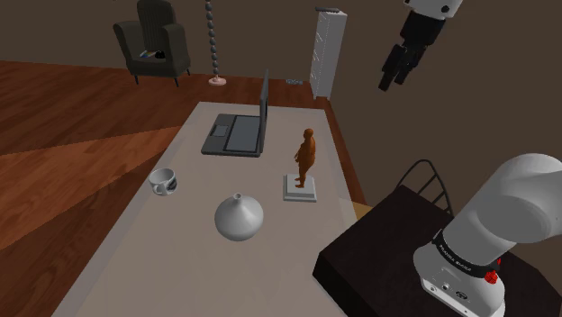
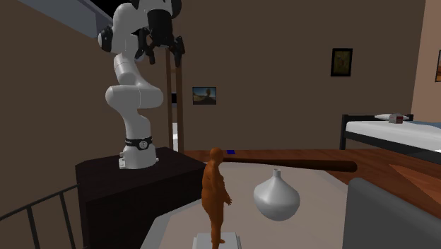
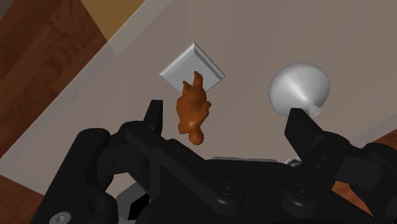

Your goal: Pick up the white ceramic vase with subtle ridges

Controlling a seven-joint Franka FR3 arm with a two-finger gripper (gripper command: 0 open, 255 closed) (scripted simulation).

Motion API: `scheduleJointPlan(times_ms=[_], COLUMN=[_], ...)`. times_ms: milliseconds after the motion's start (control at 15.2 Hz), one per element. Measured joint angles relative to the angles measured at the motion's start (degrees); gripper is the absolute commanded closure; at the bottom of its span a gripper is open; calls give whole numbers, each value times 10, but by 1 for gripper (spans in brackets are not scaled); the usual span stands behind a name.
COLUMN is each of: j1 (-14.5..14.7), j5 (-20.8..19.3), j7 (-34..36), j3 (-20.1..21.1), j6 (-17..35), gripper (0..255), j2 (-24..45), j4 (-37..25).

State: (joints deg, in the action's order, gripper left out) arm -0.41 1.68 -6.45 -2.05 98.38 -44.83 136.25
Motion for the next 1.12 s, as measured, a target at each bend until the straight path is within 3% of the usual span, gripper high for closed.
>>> scheduleJointPlan(times_ms=[264,1122], j1=[6,41], j5=[10,53], j7=[22,157], j3=[20,150], j6=[32,263], gripper=[0,0], j2=[6,139], j4=[23,100])
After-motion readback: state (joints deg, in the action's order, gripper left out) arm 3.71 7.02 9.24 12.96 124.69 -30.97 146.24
